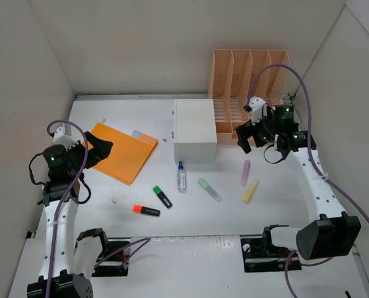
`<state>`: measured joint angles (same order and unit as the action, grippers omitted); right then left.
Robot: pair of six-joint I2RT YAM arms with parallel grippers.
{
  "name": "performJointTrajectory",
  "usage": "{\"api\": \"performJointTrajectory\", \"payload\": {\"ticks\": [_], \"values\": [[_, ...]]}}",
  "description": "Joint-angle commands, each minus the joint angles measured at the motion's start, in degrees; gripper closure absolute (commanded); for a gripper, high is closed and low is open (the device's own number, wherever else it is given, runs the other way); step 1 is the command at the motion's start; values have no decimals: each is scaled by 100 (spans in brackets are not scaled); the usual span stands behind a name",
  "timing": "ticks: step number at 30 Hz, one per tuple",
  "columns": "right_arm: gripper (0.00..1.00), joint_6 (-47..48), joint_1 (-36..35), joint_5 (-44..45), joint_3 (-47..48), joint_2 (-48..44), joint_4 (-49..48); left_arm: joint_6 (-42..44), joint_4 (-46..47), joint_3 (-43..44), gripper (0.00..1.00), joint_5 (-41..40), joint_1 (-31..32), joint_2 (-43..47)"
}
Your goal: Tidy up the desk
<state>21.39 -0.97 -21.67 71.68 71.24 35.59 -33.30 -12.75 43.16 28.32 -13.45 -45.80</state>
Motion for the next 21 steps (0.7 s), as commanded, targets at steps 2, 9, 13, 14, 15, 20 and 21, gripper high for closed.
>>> {"api": "performJointTrajectory", "payload": {"ticks": [2,9,13,14,15,20,21], "values": [[2,638,-632,-670,548,196,-9,-238,344,18,12,-335,1,-51],[82,146,-2245,-990,1864,1617,-26,-160,55,219,71,-642,1,-114],[21,51,-3048,-743,2902,2584,-61,-229,-621,237,52,-1020,1,-17],[17,-63,-3154,-690,3130,2805,-122,-299,-736,202,33,-1099,1,18],[15,-317,-3355,-611,3611,3277,-166,-439,-929,124,28,-1257,1,53],[9,-829,-3717,-313,5205,4703,-298,-748,-1115,-228,0,-1329,1,255],[6,-899,-3830,-251,5720,5184,-316,-887,-1063,-351,0,-1372,1,308]]}}
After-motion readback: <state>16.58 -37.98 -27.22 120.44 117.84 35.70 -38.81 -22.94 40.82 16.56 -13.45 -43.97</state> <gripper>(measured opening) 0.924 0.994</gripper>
